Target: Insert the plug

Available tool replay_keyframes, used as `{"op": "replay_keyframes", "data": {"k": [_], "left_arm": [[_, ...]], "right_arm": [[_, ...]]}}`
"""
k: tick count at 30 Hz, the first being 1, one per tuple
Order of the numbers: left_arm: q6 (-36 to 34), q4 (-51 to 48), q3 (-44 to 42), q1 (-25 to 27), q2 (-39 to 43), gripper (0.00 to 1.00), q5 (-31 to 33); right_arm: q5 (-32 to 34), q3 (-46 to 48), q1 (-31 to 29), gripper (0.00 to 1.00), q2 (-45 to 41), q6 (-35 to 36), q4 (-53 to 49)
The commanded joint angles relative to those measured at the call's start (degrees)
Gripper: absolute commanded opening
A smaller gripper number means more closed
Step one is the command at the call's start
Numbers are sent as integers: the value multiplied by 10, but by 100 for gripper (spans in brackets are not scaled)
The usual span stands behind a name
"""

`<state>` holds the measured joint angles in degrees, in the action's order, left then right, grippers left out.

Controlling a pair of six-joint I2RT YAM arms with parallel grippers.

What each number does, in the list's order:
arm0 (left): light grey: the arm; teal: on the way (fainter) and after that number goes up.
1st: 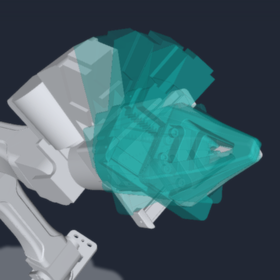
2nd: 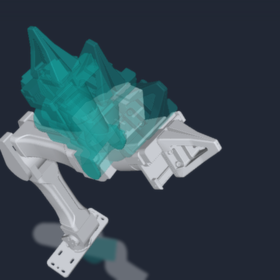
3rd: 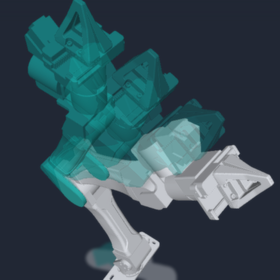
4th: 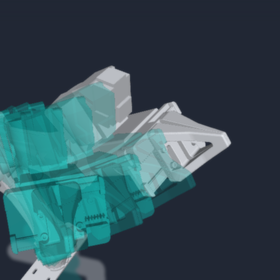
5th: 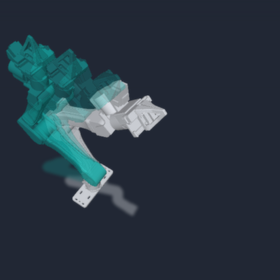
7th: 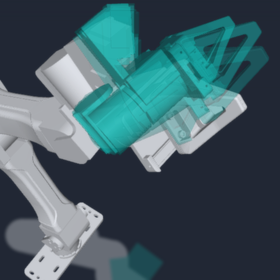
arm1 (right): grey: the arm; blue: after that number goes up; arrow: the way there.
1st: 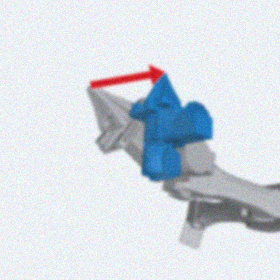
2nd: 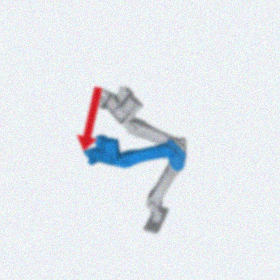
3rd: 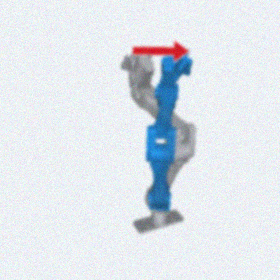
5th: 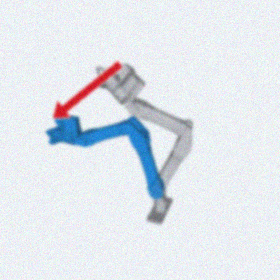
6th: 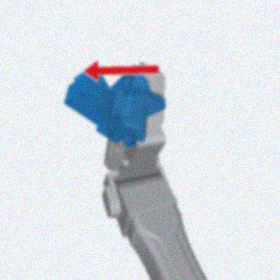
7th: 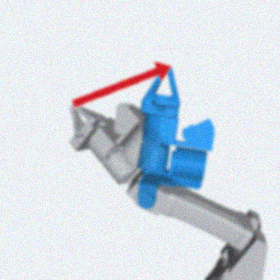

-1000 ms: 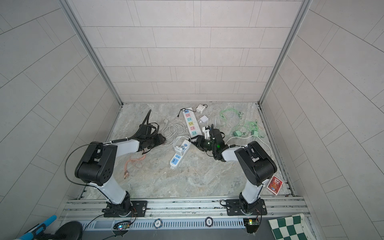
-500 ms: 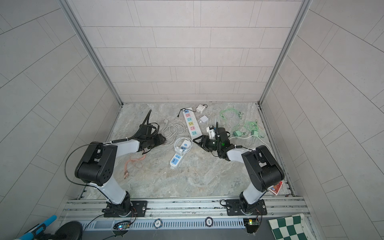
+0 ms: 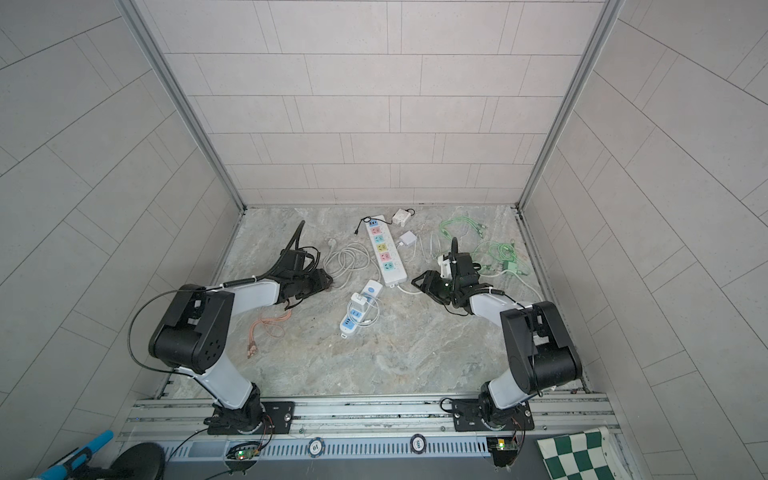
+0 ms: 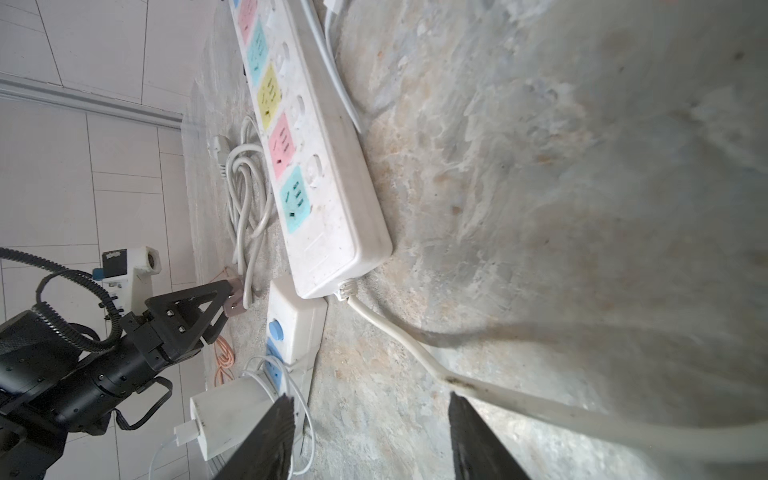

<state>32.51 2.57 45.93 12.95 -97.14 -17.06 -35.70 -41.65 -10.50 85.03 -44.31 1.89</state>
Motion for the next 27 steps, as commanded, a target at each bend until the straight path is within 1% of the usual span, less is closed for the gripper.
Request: {"op": "replay_keyframes", "data": {"k": [1,5,7,10,13,18,22,23,25,27], "left_arm": [[-5,-103,-29,5,-15,40,21],[-5,-102,-37,4,-12,40,24],[-4,-99,-42,4,-12,36,26],[-5,-99,-47,6,-13,33,26],[-6,-102,-58,8,-3,31,29],[-26,-120,-81,21,47,28,45],[-45,-132,-90,28,103,28,37],[-51,-139,-88,35,118,28,34],[-62,-163,-78,55,158,28,52],[-75,-170,-70,74,197,28,55]], "right_arm": [[77,-48,-29,59,-67,115,-162],[159,-70,-96,59,-137,167,-255],[190,-71,-141,58,-159,184,-275],[213,-71,-201,58,-170,195,-288],[236,-67,-238,57,-164,191,-289],[251,-66,-249,55,-143,183,-287],[253,-71,-249,55,-144,188,-288],[253,-73,-249,55,-146,191,-288],[264,-76,-247,55,-154,185,-285],[260,-80,-241,55,-165,194,-277]]}}
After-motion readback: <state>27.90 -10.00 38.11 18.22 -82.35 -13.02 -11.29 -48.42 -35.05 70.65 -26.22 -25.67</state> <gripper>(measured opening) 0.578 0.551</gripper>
